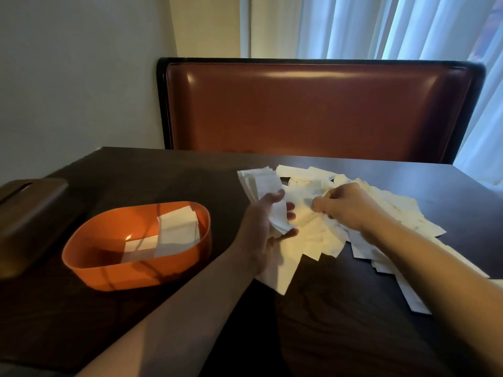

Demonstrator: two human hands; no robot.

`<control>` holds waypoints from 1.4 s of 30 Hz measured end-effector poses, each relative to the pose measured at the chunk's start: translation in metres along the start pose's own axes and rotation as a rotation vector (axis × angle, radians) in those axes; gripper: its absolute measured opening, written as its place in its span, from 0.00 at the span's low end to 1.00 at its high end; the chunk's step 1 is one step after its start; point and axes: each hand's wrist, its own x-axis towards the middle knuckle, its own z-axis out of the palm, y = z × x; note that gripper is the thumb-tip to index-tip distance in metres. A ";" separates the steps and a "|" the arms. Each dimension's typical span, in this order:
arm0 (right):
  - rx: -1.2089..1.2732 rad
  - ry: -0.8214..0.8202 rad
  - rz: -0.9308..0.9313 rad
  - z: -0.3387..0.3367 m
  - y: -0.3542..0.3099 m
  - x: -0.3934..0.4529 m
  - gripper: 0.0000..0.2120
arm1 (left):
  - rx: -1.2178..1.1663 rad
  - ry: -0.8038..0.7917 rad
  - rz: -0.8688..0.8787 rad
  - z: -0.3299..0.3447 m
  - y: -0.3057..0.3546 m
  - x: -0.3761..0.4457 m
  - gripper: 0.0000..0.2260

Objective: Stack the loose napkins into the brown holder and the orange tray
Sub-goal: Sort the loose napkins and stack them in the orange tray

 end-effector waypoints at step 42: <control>0.112 -0.015 -0.593 -0.019 0.049 -0.011 0.06 | -0.035 0.078 0.038 -0.012 0.003 0.006 0.22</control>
